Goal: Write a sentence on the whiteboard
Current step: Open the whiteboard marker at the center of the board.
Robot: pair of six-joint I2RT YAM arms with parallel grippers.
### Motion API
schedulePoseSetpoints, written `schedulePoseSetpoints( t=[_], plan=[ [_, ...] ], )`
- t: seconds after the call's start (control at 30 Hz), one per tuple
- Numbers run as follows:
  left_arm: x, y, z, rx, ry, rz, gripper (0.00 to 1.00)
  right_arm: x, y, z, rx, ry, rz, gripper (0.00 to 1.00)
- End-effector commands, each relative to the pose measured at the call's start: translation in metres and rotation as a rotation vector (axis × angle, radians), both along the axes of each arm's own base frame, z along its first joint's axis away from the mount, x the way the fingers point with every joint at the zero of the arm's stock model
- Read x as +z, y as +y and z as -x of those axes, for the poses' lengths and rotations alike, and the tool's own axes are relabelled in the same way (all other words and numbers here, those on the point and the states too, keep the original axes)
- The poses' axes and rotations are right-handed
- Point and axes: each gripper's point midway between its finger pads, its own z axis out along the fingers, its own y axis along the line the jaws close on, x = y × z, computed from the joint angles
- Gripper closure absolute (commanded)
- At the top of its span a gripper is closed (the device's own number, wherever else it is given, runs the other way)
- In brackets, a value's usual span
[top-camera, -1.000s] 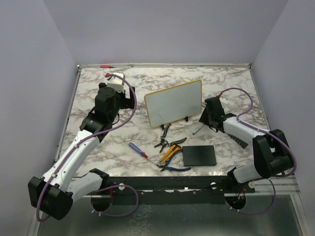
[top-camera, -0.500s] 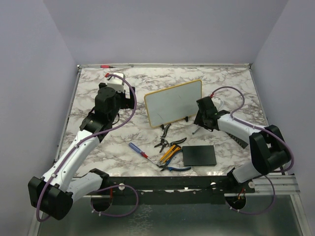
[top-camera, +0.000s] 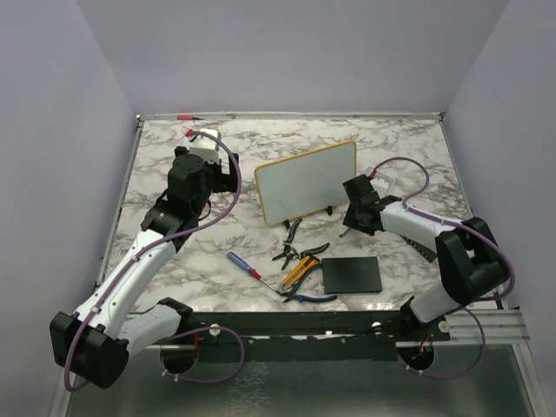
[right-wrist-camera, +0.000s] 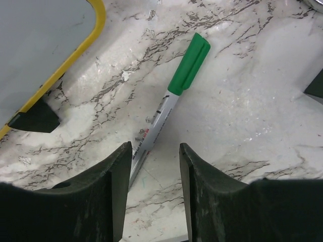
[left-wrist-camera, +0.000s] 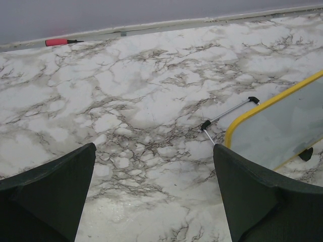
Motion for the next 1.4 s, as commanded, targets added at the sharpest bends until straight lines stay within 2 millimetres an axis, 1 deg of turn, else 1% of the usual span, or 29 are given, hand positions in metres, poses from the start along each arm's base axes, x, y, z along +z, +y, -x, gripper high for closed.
schedulePoseSetpoints(
  t=[0.0, 0.2, 0.27, 0.4, 0.43, 0.53, 0.63, 0.7, 0.73, 0.8, 0.87, 0.93, 1.0, 1.07, 1.13, 1.2, 1.27, 1.3, 1.37],
  plan=[
    [-0.002, -0.003, 0.000, -0.011, -0.003, 0.008, 0.01, -0.015, 0.003, 0.003, -0.001, 0.026, 0.001, 0.56],
    [-0.003, -0.002, -0.001, -0.007, -0.001, 0.005, 0.01, -0.025, 0.003, 0.007, 0.007, 0.043, -0.007, 0.63],
    [-0.003, -0.002, -0.001, -0.008, -0.001, 0.004, 0.01, -0.028, 0.004, 0.010, 0.006, 0.048, -0.013, 0.70],
    [-0.003, -0.001, 0.000, -0.004, -0.002, 0.003, 0.01, -0.027, 0.002, 0.013, -0.002, 0.050, -0.015, 0.96],
    [-0.003, -0.001, -0.001, -0.002, -0.002, 0.002, 0.01, -0.025, 0.000, 0.013, -0.008, 0.046, -0.008, 0.99],
    [-0.003, 0.000, 0.000, 0.000, -0.003, 0.002, 0.01, -0.010, -0.008, 0.016, -0.025, 0.020, 0.015, 1.00],
    [-0.001, -0.002, 0.000, -0.008, -0.010, 0.005, 0.01, 0.012, -0.018, 0.023, -0.040, -0.028, 0.019, 1.00],
    [0.001, -0.003, 0.001, -0.019, -0.015, 0.013, 0.01, 0.031, -0.023, 0.029, -0.035, -0.077, 0.006, 1.00],
    [0.003, -0.006, 0.002, -0.030, -0.018, 0.022, 0.01, 0.042, -0.023, 0.032, -0.011, -0.106, -0.008, 1.00],
    [0.010, -0.011, 0.002, -0.055, -0.031, 0.041, 0.01, 0.064, -0.014, 0.036, 0.095, -0.180, -0.059, 1.00],
    [0.026, -0.017, 0.002, -0.079, -0.053, 0.077, 0.01, 0.090, 0.001, 0.041, 0.237, -0.280, -0.131, 1.00],
    [0.047, -0.028, 0.005, -0.130, -0.081, 0.130, 0.01, 0.122, 0.020, 0.049, 0.397, -0.398, -0.210, 1.00],
    [0.070, -0.042, 0.010, -0.193, -0.106, 0.191, 0.01, 0.154, 0.042, 0.060, 0.561, -0.496, -0.295, 1.00],
    [0.086, -0.061, 0.018, -0.291, -0.101, 0.262, 0.01, 0.181, 0.061, 0.071, 0.686, -0.554, -0.369, 1.00],
    [0.096, -0.079, 0.027, -0.381, -0.072, 0.347, 0.01, 0.199, 0.076, 0.077, 0.777, -0.561, -0.426, 1.00],
    [0.102, -0.101, 0.041, -0.494, -0.036, 0.448, 0.01, 0.210, 0.093, 0.078, 0.861, -0.549, -0.477, 1.00],
    [0.105, -0.120, 0.056, -0.603, 0.020, 0.551, 0.01, 0.226, 0.109, 0.081, 0.938, -0.573, -0.525, 1.00],
    [0.109, -0.127, 0.063, -0.654, 0.032, 0.597, 0.01, 0.235, 0.117, 0.081, 0.976, -0.594, -0.546, 1.00],
    [0.111, -0.137, 0.074, -0.722, 0.076, 0.670, 0.01, 0.250, 0.132, 0.084, 1.052, -0.608, -0.588, 1.00]
  ],
)
